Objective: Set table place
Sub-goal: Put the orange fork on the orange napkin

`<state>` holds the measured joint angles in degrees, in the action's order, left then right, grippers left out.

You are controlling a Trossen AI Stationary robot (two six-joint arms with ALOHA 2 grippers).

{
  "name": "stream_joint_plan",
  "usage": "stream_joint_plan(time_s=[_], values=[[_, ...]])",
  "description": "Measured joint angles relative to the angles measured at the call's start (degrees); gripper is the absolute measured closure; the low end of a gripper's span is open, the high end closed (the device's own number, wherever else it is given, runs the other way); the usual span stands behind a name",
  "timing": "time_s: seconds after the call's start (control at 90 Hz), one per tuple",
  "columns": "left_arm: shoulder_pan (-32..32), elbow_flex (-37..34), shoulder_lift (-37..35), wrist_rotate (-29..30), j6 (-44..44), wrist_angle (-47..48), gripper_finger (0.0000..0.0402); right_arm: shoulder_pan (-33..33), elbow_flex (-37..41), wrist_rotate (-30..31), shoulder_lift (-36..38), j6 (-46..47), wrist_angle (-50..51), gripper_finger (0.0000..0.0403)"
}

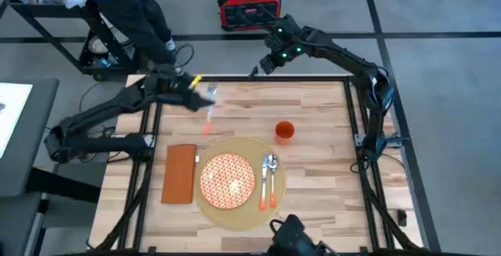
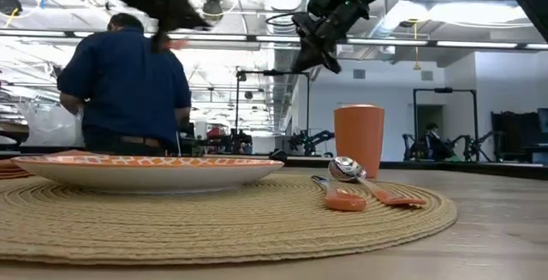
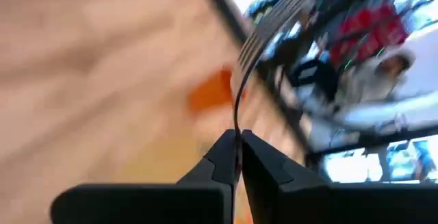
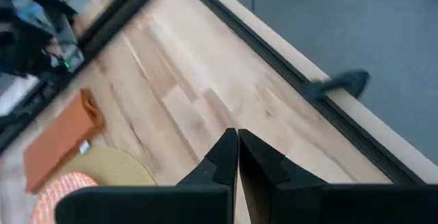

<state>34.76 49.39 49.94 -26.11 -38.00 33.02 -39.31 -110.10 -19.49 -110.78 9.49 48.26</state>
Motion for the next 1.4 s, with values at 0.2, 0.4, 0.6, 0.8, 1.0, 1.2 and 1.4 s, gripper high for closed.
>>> stream_joint_plan(time_s=[0.2,0.4,0.6,0.8,1.0,1.2,1.4], values=[[0.06,-4.73,-15.57,1.46,-4.87,12.37,0.0401,1.16,0.02,0.15,1.92,-2.52,1.51,0.0403],[0.05,-18.35,-36.01,4.06,-17.90,7.87,0.0401,1.46,0.02,0.72,5.20,-2.64,1.29,0.0403],[-0.48,-27.83,-49.89,3.71,-27.63,10.44,0.0402,1.44,0.02,4.51,8.81,-2.48,1.58,0.0403],[-2.41,-27.56,-47.64,0.51,-28.50,14.16,0.0402,1.72,0.02,9.16,11.61,-2.45,2.50,0.0403],[-6.19,-24.25,-48.01,1.04,-32.21,17.70,0.0402,1.92,0.02,10.75,12.37,-2.42,3.11,0.0403],[-10.71,-24.37,-42.91,4.16,-36.74,17.84,0.0402,2.76,0.02,10.82,12.37,-2.40,3.11,0.0403],[-18.94,-24.39,-29.22,6.73,-39.90,17.80,0.0402,2.95,0.02,12.09,12.35,-2.28,2.48,0.0403]])
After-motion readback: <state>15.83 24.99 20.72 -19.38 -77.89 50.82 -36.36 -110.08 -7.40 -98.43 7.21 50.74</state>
